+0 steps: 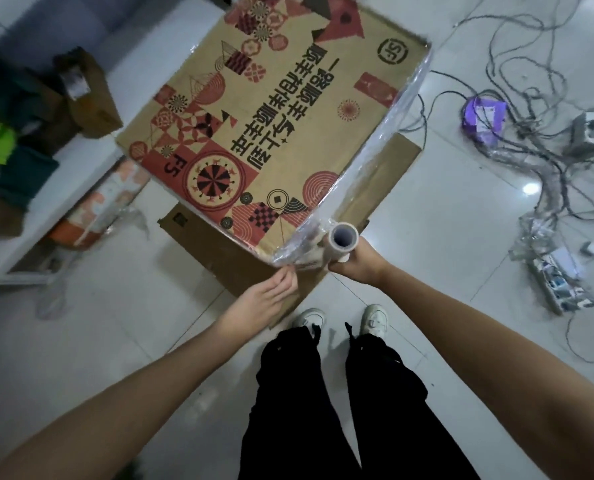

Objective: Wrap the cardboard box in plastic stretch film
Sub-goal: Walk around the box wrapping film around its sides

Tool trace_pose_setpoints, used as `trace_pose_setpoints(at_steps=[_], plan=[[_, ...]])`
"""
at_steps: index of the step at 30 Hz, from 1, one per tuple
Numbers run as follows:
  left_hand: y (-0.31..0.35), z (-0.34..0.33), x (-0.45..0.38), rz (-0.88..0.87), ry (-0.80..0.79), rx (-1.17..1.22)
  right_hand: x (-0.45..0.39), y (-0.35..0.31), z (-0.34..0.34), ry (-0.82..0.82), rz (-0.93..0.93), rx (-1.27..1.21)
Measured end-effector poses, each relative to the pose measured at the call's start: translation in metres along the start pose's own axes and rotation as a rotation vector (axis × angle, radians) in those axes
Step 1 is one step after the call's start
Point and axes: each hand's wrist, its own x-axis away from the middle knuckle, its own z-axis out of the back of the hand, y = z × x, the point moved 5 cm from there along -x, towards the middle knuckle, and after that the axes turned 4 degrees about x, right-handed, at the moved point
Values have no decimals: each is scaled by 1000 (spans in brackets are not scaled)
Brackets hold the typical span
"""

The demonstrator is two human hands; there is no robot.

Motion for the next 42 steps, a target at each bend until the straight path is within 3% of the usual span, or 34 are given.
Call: trace_pose_setpoints(at_steps=[7, 12, 17, 23, 33, 38, 42], plan=[[9, 17, -11, 164, -134, -40, -10, 1, 9, -218, 46, 172], [14, 24, -30, 205, -215, 43, -14, 7, 14, -80, 8, 232], [18, 22, -31, 216, -237, 42, -20, 3, 24, -98, 97, 173], [13, 29, -28, 242, -276, 131, -28, 3, 31, -134, 32, 194], [17, 34, -31, 301, -250, 157, -34, 14, 36, -355, -87, 307], [10, 39, -33, 435, -201, 213, -34, 13, 38, -226, -37, 313], [6, 46, -43, 587, -200, 223, -37, 11, 42, -299, 64, 281]])
